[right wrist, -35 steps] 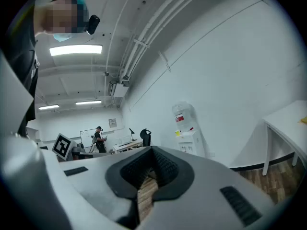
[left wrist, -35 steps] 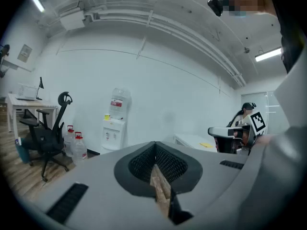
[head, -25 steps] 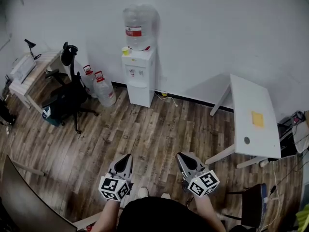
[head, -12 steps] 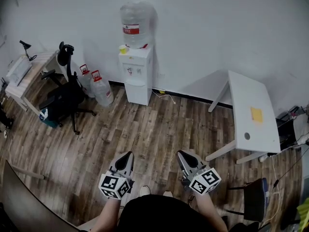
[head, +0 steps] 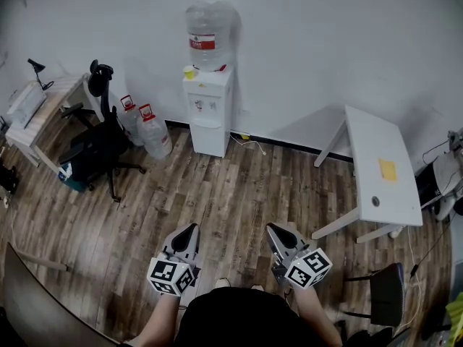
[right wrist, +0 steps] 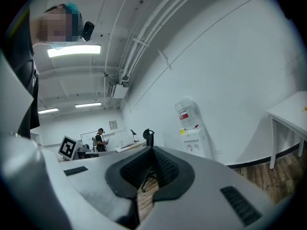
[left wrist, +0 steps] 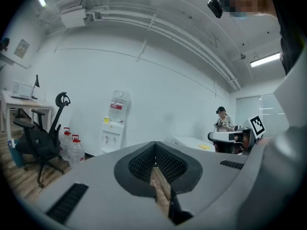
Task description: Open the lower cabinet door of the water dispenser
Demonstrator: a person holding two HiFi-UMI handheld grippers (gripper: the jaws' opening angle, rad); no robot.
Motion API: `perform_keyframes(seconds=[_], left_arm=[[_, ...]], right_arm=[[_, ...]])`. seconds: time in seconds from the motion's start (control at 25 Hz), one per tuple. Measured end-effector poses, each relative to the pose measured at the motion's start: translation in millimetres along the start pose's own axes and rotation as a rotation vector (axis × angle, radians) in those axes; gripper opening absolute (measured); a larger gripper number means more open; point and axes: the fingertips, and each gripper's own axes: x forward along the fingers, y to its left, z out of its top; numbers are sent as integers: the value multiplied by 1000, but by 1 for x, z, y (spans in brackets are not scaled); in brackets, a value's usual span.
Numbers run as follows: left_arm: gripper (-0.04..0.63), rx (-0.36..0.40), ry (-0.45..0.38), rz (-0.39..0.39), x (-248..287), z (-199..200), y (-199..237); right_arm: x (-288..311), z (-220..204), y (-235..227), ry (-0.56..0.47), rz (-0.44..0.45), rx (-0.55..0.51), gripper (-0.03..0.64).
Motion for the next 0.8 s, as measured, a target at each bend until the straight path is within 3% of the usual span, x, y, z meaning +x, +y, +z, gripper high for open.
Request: perform_keyframes(seconds=[0.44,0.8], left_arm=[[14,-31,10,-3,-20,-15,40],[14,-89,-2,38,-25,-21,76]], right_arm=[[20,-16,28,29,2,-18,23],[32,-13,29,70,4,-18,23]])
